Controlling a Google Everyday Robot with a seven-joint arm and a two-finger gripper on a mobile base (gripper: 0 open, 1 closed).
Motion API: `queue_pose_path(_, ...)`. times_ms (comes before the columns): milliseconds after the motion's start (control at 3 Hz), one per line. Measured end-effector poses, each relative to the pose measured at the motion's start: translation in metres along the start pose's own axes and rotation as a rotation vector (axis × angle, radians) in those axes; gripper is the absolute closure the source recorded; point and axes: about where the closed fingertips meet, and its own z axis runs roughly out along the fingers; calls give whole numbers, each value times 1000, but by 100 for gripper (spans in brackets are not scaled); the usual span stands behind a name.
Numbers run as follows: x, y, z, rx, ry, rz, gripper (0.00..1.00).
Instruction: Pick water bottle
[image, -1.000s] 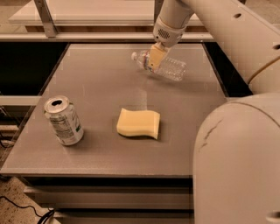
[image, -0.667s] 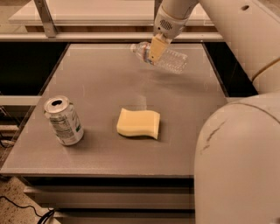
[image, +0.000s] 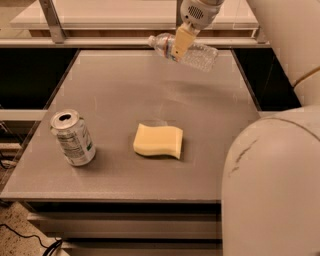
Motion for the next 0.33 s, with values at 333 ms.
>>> queue_pose_path(333,-2,-1,-7,0,-10,-19,100)
